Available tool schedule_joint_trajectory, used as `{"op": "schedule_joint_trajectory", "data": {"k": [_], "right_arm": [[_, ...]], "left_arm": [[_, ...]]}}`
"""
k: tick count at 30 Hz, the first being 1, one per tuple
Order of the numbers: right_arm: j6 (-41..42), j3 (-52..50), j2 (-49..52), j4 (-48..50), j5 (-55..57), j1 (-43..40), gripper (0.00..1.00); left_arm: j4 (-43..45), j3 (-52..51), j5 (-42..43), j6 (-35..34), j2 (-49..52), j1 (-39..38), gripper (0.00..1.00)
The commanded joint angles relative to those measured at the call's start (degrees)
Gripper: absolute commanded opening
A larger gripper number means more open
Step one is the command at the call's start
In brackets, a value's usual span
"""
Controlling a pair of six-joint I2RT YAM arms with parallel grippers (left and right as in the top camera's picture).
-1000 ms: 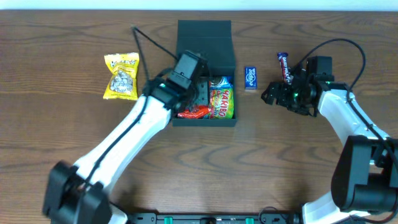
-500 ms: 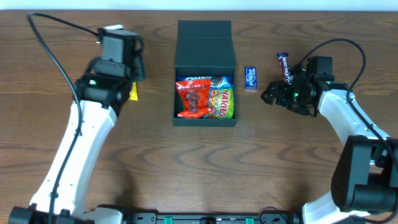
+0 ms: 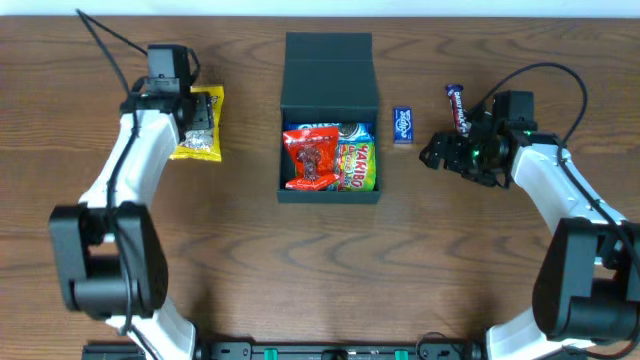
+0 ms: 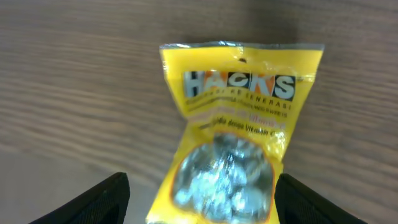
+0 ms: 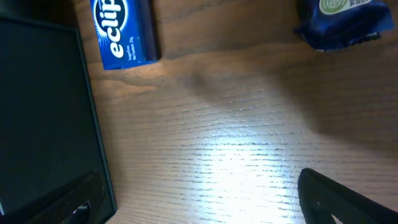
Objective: Pack container
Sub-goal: 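Reach left gripper to the yellow Hacks bag and grasp it, then carry the yellow bag with left gripper down into the box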
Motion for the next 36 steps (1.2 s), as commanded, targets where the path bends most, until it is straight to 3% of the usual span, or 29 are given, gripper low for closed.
{"op": "schedule_joint_trajectory", "data": {"k": [1,6,10,15,27,36], "right_arm": [[0.0,0.4,-1.4,-0.6,-0.4,-0.2,0.99],[-0.4,0.4,-1.4,-1.2,-0.4,-0.2,0.99],[-0.4,0.4,-1.4,-1.1,-0.4,-0.2,0.99],[-0.4,0.4,-1.4,-1.1,-0.4,-0.2,0.99],[-0.4,0.4,-1.4,-0.3,-0.4,-0.3,0.99],[-0.2,0.4,-1.4,0.1,-0.4,-1.2,0.99]], "left_arm": [[1.9,0.8,0.3,1.1,4.0,0.4,0.76],[4.2,0.8,0.4,0.8,10.0,0.4,0.74],[3.8,0.8,2.5,0.7,12.0,0.4,0.35],[3.8,0.8,2.5,-2.2,11.2,0.4,0.06],[3.2,0.9,4.4,-7.8,-7.4,-2.0,0.06],[0.8,0.9,5.9,-16.7,-16.3,-17.0,0.06]]}}
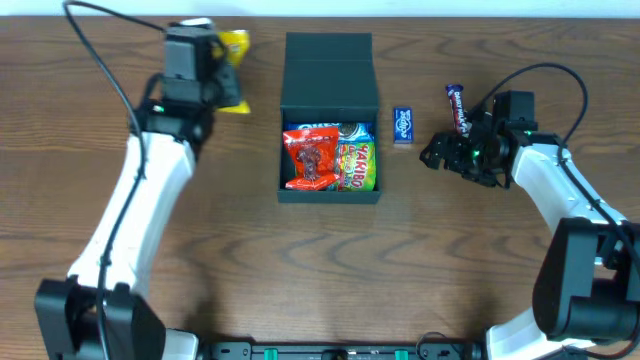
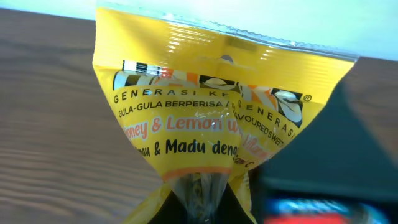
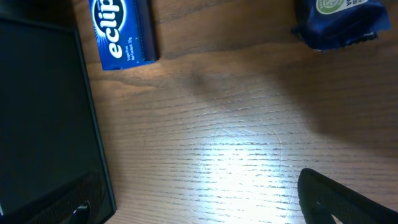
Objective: Pack container
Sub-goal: 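Carry the yellow bag with left gripper down into the box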
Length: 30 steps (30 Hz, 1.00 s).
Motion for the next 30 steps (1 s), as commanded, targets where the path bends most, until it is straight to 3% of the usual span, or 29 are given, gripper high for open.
{"op": "schedule_joint_trajectory", "data": {"k": [1,9,13,23,30], "right_arm": [[-0.2,0.4,-1.4,0.1,-0.4,-0.9,0.99],[-0.2,0.4,-1.4,-0.1,-0.4,-0.9,0.99],[-0.2,0.4,-1.4,-0.1,-0.4,-0.9,0.99],[-0.2,0.4,-1.4,-0.6,-0.4,-0.9,0.99],[-0.5,0.4,-1.4,-0.5,-0.4,-0.9,0.99]], "left_arm": [[-1.7,0.2,2.2,-6.0,0.1,-5.9,0.06],[-2.4,0.1,2.3,-11.8,3.7,-22.2,0.06],[-2.3,0.1,2.3,-18.3,7.0,-26.3,0.06],[-1.0,0.1,3.0,-32.3,16.5,-27.1,0.06],[-1.9,0.1,6.3,-34.0,22.3,-27.1,0.06]]}}
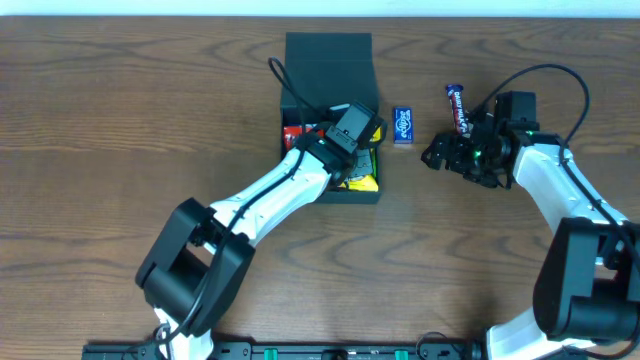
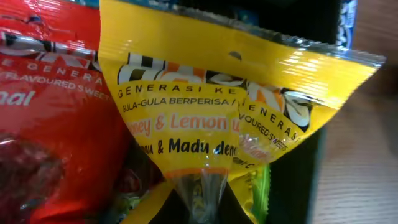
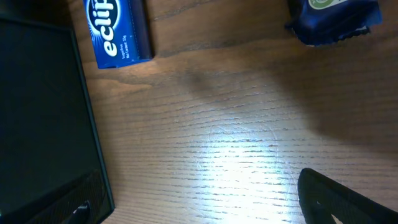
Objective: Pack container
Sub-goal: 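Carry the yellow bag with left gripper down into the box, then open left gripper and withdraw it from the box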
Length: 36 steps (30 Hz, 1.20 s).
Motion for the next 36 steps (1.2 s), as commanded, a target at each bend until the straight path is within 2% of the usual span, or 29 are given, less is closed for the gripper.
{"op": "schedule_joint_trajectory", "data": {"k": [1,7,8,10,11,19,23,25,29,36], "right_arm": [[-0.7,0.4,-1.4,-0.1,-0.4,-0.6,0.99],[-0.9,0.4,-1.4,-0.1,-0.4,-0.6,0.99],[-0.9,0.4,-1.4,0.0,-0.4,-0.6,0.99],[-0.9,0.4,-1.4,-0.1,-0.4,-0.6,0.99],[-0.9,0.4,-1.4,0.0,-0.4,-0.6,0.99],[-0.9,0.4,-1.4,-0.1,-0.4,-0.6,0.99],[-0.9,0.4,-1.4,0.0,-0.4,-0.6,0.99],[-0.9,0.4,-1.4,0.0,-0.4,-0.6,0.99],[-0.9,0.4,-1.4,0.0,-0.4,-0.6,0.99],[-0.9,0.4,-1.4,0.0,-0.4,-0.6,0.99]], "left_arm": [[-0.3,0.1,3.2,-1.7,3.2,0.1,0.07],[0.0,0.2,5.7,-1.5,4.2,0.1,0.15],[0.0,0.2,5.7,-1.0,4.0,0.1,0.21],[0.0,0.2,5.7,1.1,3.1,0.1,0.55],[-0.1,0.2,5.7,2.1,2.5,0.1,0.58],[0.3,0.2,3.3,7.8,-6.9,0.1,0.55],[0.4,0.2,0.9,14.7,-13.5,0.1,0.51],[0.3,0.2,-1.0,17.4,-15.7,0.1,0.42],[0.2,0.2,-1.3,20.7,-16.7,0.1,0.06],[-0.5,0.1,-0.6,20.6,-10.4,0.1,0.06]]}}
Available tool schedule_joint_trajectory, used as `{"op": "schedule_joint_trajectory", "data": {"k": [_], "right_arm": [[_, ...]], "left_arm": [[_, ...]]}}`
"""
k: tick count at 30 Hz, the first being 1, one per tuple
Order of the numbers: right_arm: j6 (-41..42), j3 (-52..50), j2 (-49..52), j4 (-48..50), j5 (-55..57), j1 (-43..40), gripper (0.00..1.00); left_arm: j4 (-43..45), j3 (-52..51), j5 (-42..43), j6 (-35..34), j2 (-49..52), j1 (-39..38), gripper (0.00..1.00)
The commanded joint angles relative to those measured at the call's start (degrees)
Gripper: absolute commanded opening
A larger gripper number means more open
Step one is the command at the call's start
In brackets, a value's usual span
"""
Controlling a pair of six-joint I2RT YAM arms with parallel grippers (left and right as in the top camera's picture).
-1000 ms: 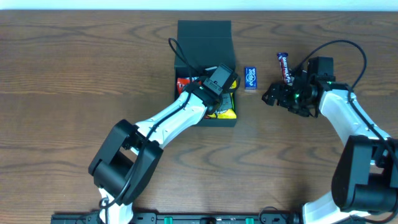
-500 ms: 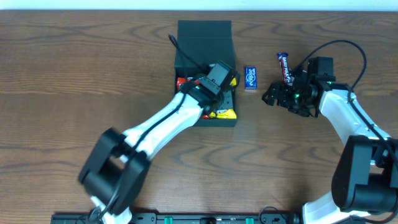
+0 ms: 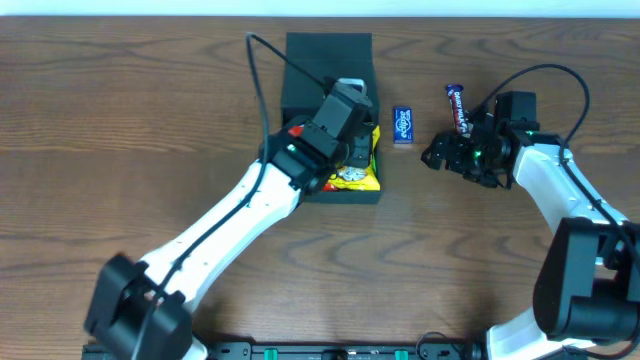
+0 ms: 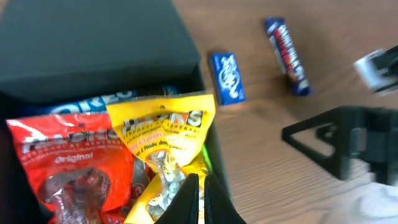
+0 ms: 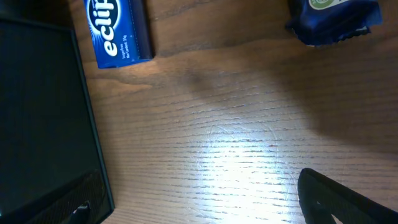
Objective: Pack container
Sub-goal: 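Open left gripper and withdraw it from the box, then grasp the blue Dairy Milk bar with right gripper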
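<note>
The black box point(image 4: 205, 124) stands with its lid folded back and holds an Oreo pack point(image 4: 93, 102), a red Hacks bag point(image 4: 68, 168) and the yellow Hacks bag point(image 4: 165, 130), which lies on the box's right side point(image 3: 358, 178). My left gripper point(image 4: 200, 199) hovers above that bag, shut, with nothing seen between its fingers. A blue Eclipse gum pack point(image 5: 118, 31) and a dark blue chocolate bar point(image 4: 286, 56) lie on the table right of the box. My right gripper point(image 5: 199, 211) is open, low over bare wood between the box and the bar.
The box lid point(image 3: 330, 60) lies open at the back. The gum pack point(image 3: 402, 125) sits just beside the box's right wall. The bar point(image 3: 457, 108) is close to the right arm's wrist. Wooden table point(image 3: 120, 200) stretches left of the box.
The yellow bag was pinched in my left gripper low inside the box. Now it lies in the box and the gripper is higher, shut without it. The right arm has not moved.
My left gripper was open over the yellow bag on the table's far left. Then it held the bag up near the box's back left corner, then down inside the box. Now the bag rests there, released. The right gripper stayed open beside the gum.
</note>
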Motion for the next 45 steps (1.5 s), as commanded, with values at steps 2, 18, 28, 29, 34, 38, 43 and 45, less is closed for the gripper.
{"op": "schedule_joint_trajectory", "data": {"k": [2,18,28,29,34,38,43,45], "right_arm": [[-0.8,0.4,-1.4,-0.1,-0.4,-0.6,0.99],[-0.8,0.4,-1.4,0.0,-0.4,-0.6,0.99],[-3.7,0.4,-1.9,0.0,-1.2,-0.5,0.99],[-5.7,0.4,-2.4,0.1,-1.6,-0.3,0.99],[-10.9,2.0,-6.4,3.1,0.5,1.7,0.96],[-8.3,3.1,-6.5,6.9,7.9,2.1,0.97],[-8.7,3.8,-4.2,8.8,13.1,2.0,0.95],[-8.8,5.8,-1.8,8.3,13.2,2.0,0.94]], "left_arm": [[-0.3,-0.1,-1.0,1.6,6.3,-0.2,0.06],[1.5,-0.1,3.9,1.5,21.3,-0.2,0.06],[1.6,0.3,3.1,3.7,9.1,-0.2,0.06],[1.7,0.3,1.7,3.8,6.1,-0.1,0.06],[1.4,0.3,-11.5,4.0,-9.6,1.0,0.06],[-1.7,0.3,-13.2,5.3,-14.4,2.8,0.06],[-6.4,0.3,-13.2,5.3,-14.6,2.9,0.06],[-6.9,0.3,-13.2,5.3,-14.6,2.9,0.06]]}}
